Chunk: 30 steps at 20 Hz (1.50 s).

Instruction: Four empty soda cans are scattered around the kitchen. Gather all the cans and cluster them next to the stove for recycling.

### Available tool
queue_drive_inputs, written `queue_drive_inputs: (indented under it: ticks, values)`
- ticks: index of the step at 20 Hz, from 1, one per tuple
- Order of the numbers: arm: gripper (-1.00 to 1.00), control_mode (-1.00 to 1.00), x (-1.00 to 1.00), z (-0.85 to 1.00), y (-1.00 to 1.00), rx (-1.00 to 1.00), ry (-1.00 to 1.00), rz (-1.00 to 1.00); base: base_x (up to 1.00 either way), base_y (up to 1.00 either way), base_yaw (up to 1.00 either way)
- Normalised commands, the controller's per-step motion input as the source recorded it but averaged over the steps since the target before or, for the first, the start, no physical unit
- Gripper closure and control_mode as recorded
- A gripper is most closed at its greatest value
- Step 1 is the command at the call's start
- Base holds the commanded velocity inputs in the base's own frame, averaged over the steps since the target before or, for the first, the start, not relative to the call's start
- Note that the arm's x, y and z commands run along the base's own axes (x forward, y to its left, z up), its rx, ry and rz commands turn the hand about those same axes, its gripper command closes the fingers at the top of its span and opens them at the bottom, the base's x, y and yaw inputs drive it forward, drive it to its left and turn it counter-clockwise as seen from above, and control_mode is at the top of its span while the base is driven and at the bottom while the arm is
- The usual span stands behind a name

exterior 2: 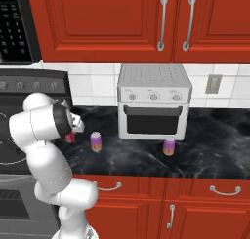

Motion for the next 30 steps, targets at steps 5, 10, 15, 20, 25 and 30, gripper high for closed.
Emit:
queue_drive_inputs:
  ticks: [5, 10, 15, 20, 25, 30]
  values:
    - [1.0, -1.0, 0.09, -0.3, 0.0, 0.0, 0.05, 0.0, 0.0, 0.0, 0.0]
    - [1.0, -1.0, 0.01, -0.36, 0.0, 0.0, 0.05, 0.0, 0.0, 0.0, 0.0]
    - [1.0, -1.0, -0.01, -0.37, 0.0, 0.0, 0.04, 0.0, 0.0, 0.0, 0.0]
    - [1.0, -1.0, -0.05, -0.38, 0.0, 0.0, 0.01, 0.0, 0.0, 0.0, 0.0]
    - [1.0, -1.0, -0.12, -0.38, 0.0, 0.0, 0.0, 0.0, 0.0, 0.0, 0.0]
    - [1.0, -1.0, -0.18, -0.33, 0.0, 0.0, 0.0, 0.0, 0.0, 0.0, 0.0]
